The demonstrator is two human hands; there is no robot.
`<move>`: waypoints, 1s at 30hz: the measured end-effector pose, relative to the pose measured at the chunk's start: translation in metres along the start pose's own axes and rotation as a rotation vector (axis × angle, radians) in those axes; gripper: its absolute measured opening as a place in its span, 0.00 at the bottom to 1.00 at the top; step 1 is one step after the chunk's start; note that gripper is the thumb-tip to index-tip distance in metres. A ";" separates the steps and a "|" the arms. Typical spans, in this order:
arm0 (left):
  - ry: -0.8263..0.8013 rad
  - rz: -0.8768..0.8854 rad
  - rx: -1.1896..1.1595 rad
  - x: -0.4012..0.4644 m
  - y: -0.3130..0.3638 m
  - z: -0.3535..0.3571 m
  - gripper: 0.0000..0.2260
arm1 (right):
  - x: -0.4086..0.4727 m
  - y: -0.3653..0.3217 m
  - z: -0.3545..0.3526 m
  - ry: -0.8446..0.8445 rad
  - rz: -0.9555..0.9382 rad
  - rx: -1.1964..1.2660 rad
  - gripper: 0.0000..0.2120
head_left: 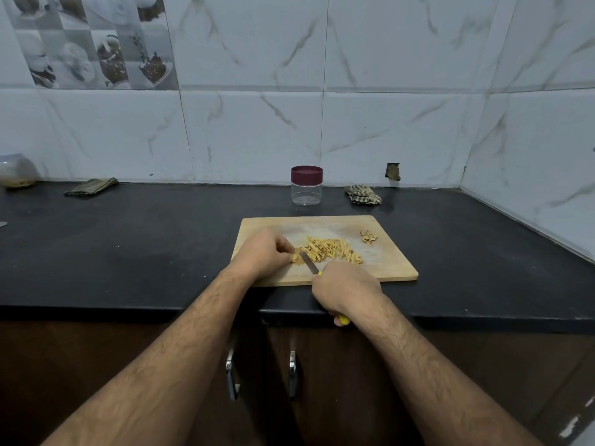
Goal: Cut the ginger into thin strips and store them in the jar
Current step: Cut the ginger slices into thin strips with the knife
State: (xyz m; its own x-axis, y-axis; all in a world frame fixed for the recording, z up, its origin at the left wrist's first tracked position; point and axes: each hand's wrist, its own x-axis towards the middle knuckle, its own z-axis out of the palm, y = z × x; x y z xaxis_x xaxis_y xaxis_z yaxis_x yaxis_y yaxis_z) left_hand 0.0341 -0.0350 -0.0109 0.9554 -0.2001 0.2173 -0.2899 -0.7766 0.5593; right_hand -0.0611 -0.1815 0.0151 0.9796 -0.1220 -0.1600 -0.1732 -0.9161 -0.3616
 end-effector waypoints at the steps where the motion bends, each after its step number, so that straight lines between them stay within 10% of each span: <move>1: 0.003 -0.005 -0.009 0.000 0.000 0.001 0.08 | 0.000 -0.001 0.000 0.004 -0.001 -0.008 0.11; 30: 0.144 -0.042 0.009 -0.004 -0.005 0.016 0.08 | -0.004 -0.027 0.003 0.080 -0.068 -0.233 0.09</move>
State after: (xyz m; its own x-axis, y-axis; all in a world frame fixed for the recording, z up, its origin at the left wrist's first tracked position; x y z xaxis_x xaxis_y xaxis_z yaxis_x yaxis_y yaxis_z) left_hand 0.0324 -0.0400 -0.0277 0.9485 -0.0799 0.3066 -0.2485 -0.7879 0.5634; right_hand -0.0604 -0.1555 0.0230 0.9948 -0.0781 -0.0660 -0.0871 -0.9854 -0.1462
